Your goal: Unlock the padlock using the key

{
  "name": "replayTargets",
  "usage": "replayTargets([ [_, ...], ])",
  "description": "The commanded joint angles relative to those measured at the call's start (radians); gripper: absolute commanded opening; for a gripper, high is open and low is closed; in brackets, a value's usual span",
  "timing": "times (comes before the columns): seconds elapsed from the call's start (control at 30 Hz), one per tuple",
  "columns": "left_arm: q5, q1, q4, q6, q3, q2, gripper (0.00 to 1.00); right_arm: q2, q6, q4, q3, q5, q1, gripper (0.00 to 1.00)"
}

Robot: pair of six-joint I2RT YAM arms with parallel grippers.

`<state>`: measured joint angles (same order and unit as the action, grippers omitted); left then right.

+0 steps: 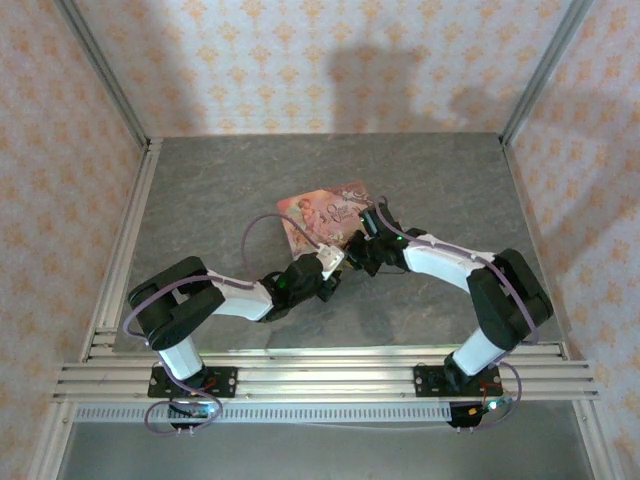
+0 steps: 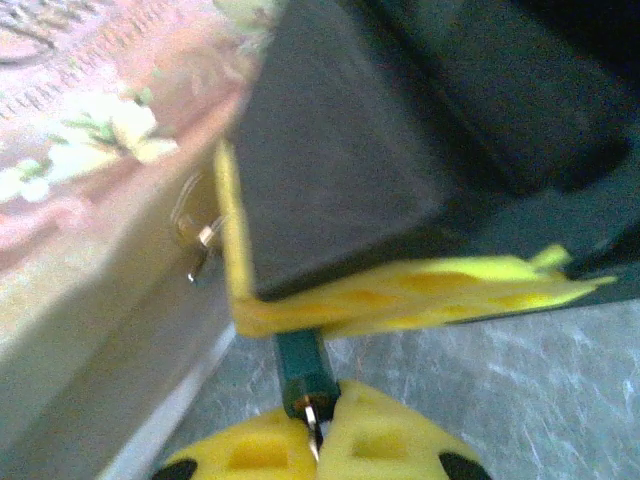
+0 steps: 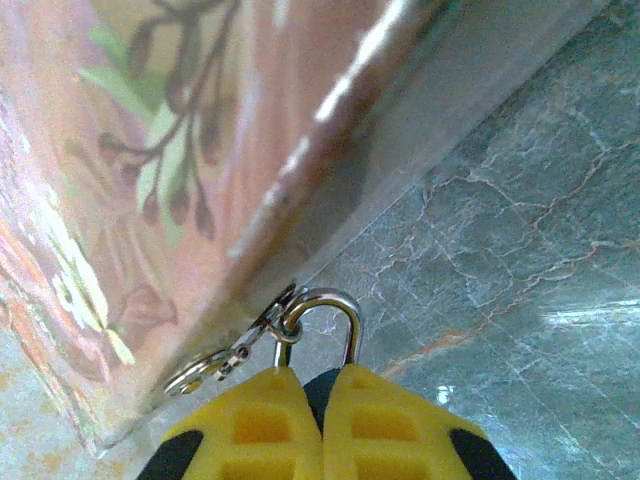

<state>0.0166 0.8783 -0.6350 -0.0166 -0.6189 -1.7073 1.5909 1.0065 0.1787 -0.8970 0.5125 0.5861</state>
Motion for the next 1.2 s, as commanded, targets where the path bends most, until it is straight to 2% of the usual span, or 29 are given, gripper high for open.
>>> replayTargets([
  [0.0,0.057,0.05,-0.038,0.061,-0.026,0.0,0.04,0.029,0.009,-0.019,-0.01,0.055,0.034,0.0],
  [0.1,0.049,0.05,-0.049,0.058,-0.014,0.007,0.09,0.017,0.002,-0.024,-0.001,0.049,0.032,0.0],
  [0.23,0.035,0.05,-0.031,0.044,-0.003,0.029,0.33,-0.023,-0.008,-0.044,0.024,0.023,0.025,0.0],
  [0.37,0.025,0.05,-0.007,0.011,0.026,0.07,0.43,-0.061,-0.025,-0.07,0.057,0.003,0.015,0.0],
  [0.7,-0.012,0.042,0.067,-0.13,0.139,0.278,0.48,-0.143,-0.072,-0.155,0.153,-0.081,-0.005,0.0],
  [0.97,-0.107,-0.028,0.228,-0.263,0.233,0.555,0.52,-0.177,-0.095,-0.23,0.192,-0.127,-0.013,0.0],
  [1.17,-0.151,-0.072,0.375,-0.276,0.272,0.756,0.54,-0.186,-0.056,-0.269,0.219,-0.169,-0.013,0.0],
])
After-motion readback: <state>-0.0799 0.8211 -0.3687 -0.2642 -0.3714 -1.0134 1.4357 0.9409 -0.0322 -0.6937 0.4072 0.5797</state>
